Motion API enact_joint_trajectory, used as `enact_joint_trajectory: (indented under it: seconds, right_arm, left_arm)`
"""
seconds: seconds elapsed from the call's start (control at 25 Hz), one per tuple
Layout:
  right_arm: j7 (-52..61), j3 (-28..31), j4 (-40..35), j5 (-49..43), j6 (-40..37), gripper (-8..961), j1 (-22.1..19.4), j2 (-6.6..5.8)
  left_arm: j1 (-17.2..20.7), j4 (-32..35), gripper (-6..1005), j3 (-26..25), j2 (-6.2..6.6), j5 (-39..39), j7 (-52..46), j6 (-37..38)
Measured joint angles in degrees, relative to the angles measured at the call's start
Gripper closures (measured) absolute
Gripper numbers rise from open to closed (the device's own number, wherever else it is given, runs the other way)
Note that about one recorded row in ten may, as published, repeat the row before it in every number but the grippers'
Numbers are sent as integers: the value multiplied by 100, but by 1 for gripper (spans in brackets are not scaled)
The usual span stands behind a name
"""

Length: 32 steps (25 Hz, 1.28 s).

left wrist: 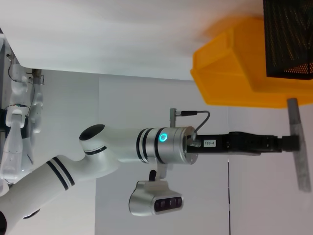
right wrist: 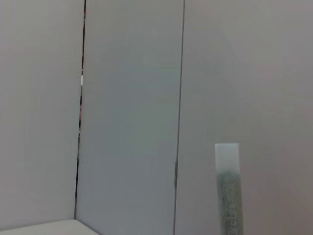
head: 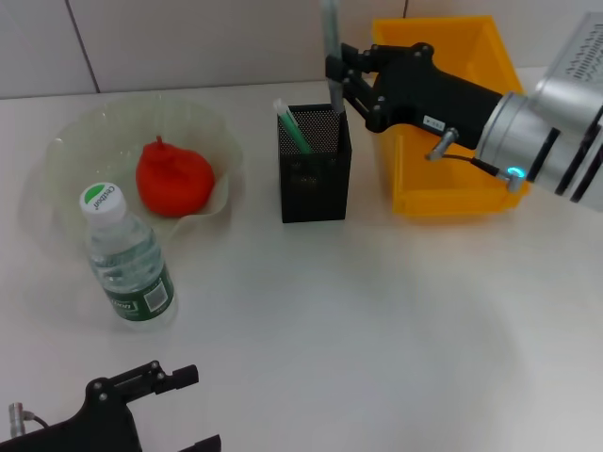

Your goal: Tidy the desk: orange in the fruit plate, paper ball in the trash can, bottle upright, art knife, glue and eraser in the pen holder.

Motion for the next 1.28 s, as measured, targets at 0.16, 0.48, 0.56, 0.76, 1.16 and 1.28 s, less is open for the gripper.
enact_joint_trajectory:
  seconds: [0.16, 0.48, 0.56, 0.76, 1.16, 1.28]
  right_arm:
    - [-139, -53, 193, 6, 223, 756, 142, 6]
    - [-221, -73, 317, -9, 321, 733, 155, 9]
    - [-222, -211, 327, -15, 322, 727, 135, 9]
    - [-222, -268, 327, -14, 321, 712, 112, 14]
    - [-181, -192, 230, 99, 54, 640, -10, 15]
    - [212, -180, -247, 354, -583, 502, -388, -32]
  left_arm:
    - [-5, -11, 312, -3, 3, 0, 0, 2]
    - [-1, -11, 312, -26, 13, 0, -11, 3]
    - [-2, -10, 312, -33, 13, 0, -19, 3]
    - [-13, -6, 312, -40, 12, 0, -39, 3]
    - [15, 13, 313, -38, 21, 0, -34, 12]
    - [27, 13, 313, -38, 31, 0, -28, 56]
